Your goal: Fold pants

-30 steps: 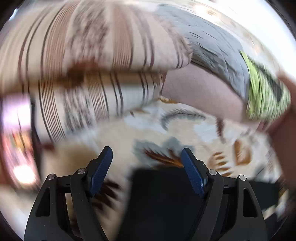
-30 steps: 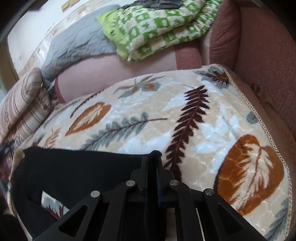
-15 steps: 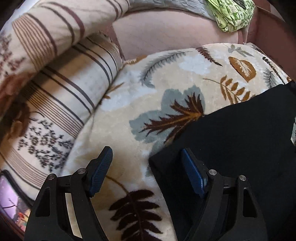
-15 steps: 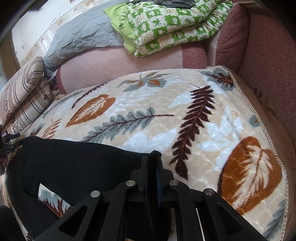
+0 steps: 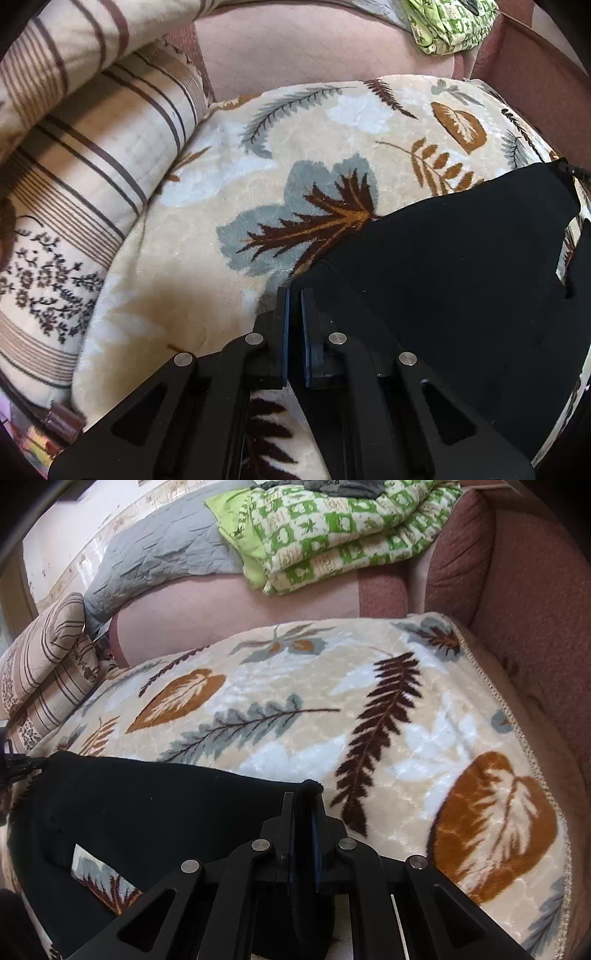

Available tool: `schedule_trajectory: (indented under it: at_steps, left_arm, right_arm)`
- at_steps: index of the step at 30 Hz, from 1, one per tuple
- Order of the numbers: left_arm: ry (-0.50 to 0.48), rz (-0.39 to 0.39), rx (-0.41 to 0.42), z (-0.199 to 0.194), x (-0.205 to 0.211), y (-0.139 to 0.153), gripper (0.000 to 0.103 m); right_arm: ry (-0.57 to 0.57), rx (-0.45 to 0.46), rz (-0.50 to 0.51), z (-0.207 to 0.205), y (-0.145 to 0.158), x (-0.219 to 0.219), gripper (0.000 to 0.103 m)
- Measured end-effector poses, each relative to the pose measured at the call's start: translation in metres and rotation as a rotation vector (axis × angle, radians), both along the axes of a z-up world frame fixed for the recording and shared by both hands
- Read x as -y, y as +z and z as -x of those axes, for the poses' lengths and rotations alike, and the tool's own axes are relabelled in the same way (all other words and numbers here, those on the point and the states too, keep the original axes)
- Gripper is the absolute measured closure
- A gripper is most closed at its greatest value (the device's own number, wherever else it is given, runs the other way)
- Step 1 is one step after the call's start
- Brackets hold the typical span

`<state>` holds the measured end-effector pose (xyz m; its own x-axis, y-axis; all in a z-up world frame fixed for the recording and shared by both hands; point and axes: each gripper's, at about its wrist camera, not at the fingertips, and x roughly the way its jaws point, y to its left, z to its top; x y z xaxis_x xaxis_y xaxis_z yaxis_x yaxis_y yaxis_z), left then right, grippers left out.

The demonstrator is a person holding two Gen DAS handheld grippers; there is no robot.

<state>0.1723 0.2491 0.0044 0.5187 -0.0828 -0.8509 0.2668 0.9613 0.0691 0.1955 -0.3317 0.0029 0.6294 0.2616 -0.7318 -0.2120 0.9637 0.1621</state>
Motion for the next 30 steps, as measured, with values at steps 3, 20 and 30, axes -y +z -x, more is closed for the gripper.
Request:
schedule_trajectory:
  at_steps: [3, 20, 30]
  left_arm:
    - [0.002, -0.008, 0.025, 0.009, 0.006, 0.014, 0.099]
    - [-0.049, 0.022, 0.128, 0.170, 0.011, 0.035, 0.099]
    - [-0.036, 0.118, 0.149, 0.241, -0.005, 0.022, 0.099]
  right_arm:
    - [0.001, 0.036, 0.003, 0.005, 0.011, 0.004, 0.097]
    - [0.345, 0.125, 0.112, 0.145, 0.029, 0.021, 0.098]
    - [0.464, 0.008, 0.247, 0.206, -0.002, 0.025, 0.098]
